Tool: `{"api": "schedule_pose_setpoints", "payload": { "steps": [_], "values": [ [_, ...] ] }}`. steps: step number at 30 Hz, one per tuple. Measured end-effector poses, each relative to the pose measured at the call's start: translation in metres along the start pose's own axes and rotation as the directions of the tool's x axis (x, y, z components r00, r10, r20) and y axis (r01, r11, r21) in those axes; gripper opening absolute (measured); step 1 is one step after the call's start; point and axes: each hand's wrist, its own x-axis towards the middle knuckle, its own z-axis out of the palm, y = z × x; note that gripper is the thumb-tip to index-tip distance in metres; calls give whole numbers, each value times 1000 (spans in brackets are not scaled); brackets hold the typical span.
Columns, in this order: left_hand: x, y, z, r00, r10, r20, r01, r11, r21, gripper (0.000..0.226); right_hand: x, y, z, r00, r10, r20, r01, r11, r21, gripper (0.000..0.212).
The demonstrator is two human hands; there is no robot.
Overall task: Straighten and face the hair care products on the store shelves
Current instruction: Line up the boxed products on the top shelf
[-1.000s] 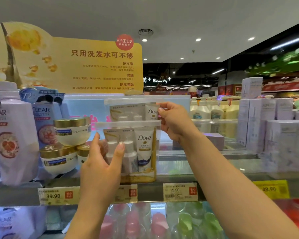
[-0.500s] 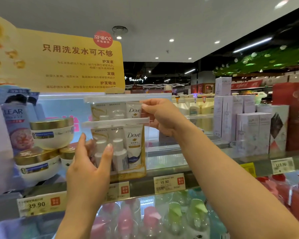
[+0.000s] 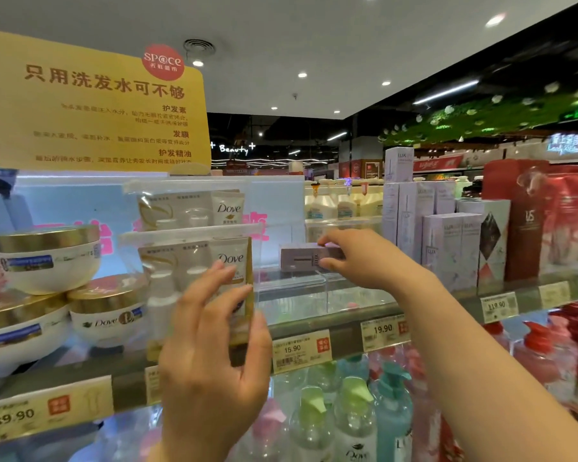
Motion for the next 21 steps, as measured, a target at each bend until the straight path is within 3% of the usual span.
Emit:
{"api": "schedule_pose_setpoints", "payload": {
  "steps": [3,9,13,18,21],
  "values": [
    [9,7,19,989,-19,149,24,999,-28,30,-2,2,4,999,-7,-35,7,1000,13,37],
    [26,17,49,899,-239,367,259,966,-3,48,-20,-1,-2,979,41,-198,-40,999,7,41],
    [30,19,59,895,-217,389,229,973,15,57,-47,2,-18,932,73,-354,-44,995,89,48],
    [44,26,71,923,-32,385,25,999,21,63,-81,0,-45,943,33,-331,-22,999,38,48],
    [59,30,77,899,-115,422,149,988,-50,66,-91,0,-54,939,4,-344,5,1000,25,48]
  ]
}}
